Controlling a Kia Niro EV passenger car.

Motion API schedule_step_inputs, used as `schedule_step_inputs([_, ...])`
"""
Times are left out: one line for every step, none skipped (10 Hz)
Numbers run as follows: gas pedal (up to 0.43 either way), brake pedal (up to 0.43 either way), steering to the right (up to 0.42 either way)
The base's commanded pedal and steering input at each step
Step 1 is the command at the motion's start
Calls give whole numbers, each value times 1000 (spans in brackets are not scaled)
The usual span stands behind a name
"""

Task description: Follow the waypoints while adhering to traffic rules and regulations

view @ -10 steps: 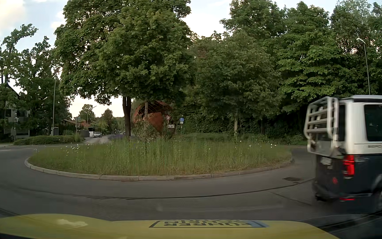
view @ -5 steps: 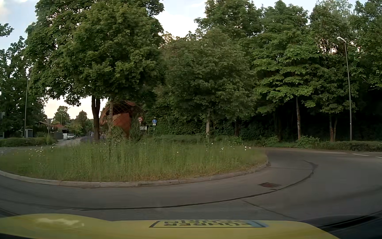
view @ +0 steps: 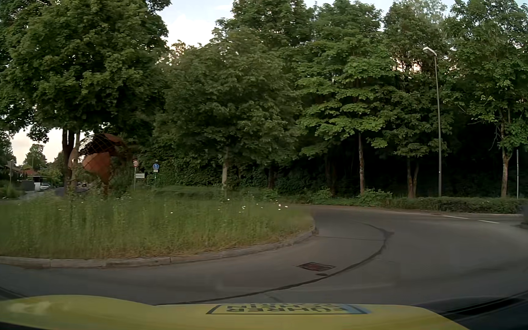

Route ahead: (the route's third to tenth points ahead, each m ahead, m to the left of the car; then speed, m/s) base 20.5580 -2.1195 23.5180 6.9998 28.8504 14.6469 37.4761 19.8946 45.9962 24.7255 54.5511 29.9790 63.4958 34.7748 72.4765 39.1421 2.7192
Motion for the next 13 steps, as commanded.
schedule_step_inputs([177,0,583])
schedule_step_inputs([169,0,581])
schedule_step_inputs([169,0,575])
schedule_step_inputs([169,0,562])
schedule_step_inputs([169,0,540])
schedule_step_inputs([169,0,510])
schedule_step_inputs([169,0,467])
schedule_step_inputs([150,0,407])
schedule_step_inputs([110,0,349])
schedule_step_inputs([98,0,284])
schedule_step_inputs([98,0,234])
schedule_step_inputs([98,0,163])
schedule_step_inputs([87,0,113])
